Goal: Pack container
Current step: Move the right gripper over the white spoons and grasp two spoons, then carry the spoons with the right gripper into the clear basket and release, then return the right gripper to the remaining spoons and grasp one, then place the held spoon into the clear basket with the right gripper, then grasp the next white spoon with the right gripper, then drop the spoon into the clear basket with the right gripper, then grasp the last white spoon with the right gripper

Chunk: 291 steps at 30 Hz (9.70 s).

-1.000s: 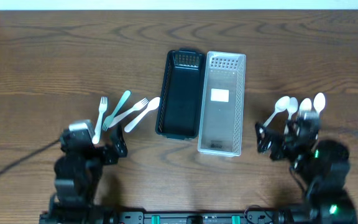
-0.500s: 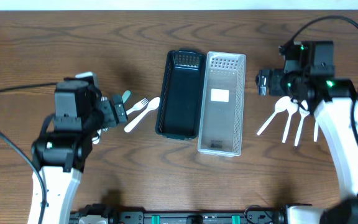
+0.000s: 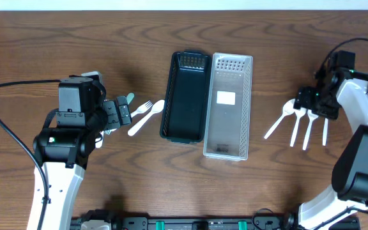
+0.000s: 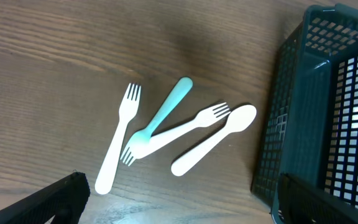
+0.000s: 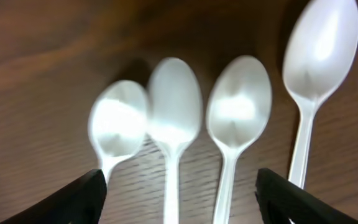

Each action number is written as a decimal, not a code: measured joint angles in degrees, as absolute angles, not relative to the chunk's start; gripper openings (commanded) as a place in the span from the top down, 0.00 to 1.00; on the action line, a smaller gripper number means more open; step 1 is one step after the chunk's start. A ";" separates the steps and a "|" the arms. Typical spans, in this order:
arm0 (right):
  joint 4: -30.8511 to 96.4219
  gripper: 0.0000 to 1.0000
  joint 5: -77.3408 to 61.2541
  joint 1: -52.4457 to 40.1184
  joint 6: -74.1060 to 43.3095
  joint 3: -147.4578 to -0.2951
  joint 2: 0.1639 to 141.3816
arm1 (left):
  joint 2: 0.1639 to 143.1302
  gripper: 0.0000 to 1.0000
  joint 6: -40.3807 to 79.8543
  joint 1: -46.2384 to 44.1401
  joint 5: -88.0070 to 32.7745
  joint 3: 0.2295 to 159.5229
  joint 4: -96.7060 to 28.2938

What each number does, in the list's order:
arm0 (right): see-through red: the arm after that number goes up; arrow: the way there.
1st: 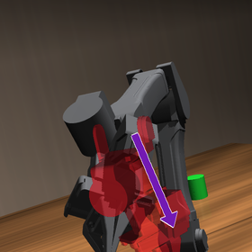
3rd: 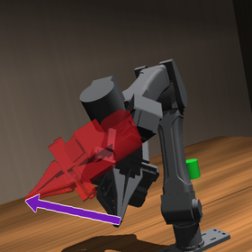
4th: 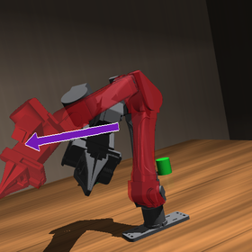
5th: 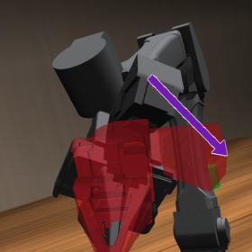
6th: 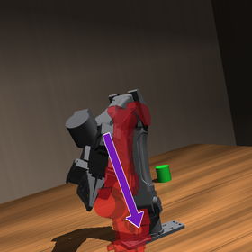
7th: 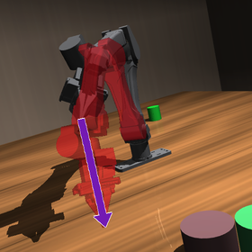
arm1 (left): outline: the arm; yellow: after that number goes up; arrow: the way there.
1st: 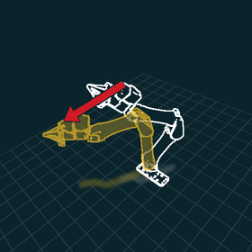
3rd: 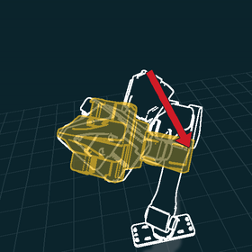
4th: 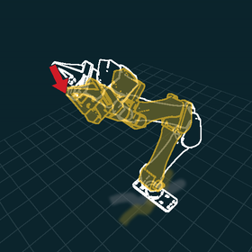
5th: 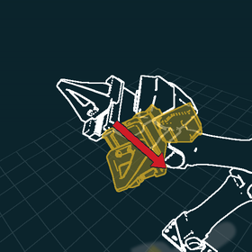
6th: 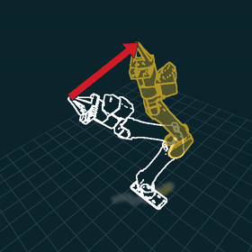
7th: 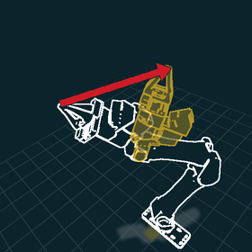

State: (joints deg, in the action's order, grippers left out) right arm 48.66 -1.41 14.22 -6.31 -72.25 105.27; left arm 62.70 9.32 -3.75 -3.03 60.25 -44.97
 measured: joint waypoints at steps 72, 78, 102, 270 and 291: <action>31.86 0.52 -10.83 -20.16 -24.58 -69.06 101.86 | 62.70 0.02 5.50 -3.75 -2.61 60.25 -49.93; 36.23 0.43 -7.46 -16.60 -22.04 -69.21 95.46 | 62.70 0.02 5.48 -3.75 -2.61 60.25 -49.95; 42.17 0.27 2.72 25.71 -5.17 -67.46 103.88 | 62.70 0.02 5.50 -3.75 -2.59 60.25 -49.93; 50.15 0.30 11.90 1.91 -24.27 -70.98 93.56 | 62.70 0.02 5.48 -3.75 -2.59 60.25 -49.93; 44.49 0.54 8.16 7.07 -22.02 -66.78 109.25 | 62.70 0.02 5.48 -3.75 -2.59 60.25 -49.95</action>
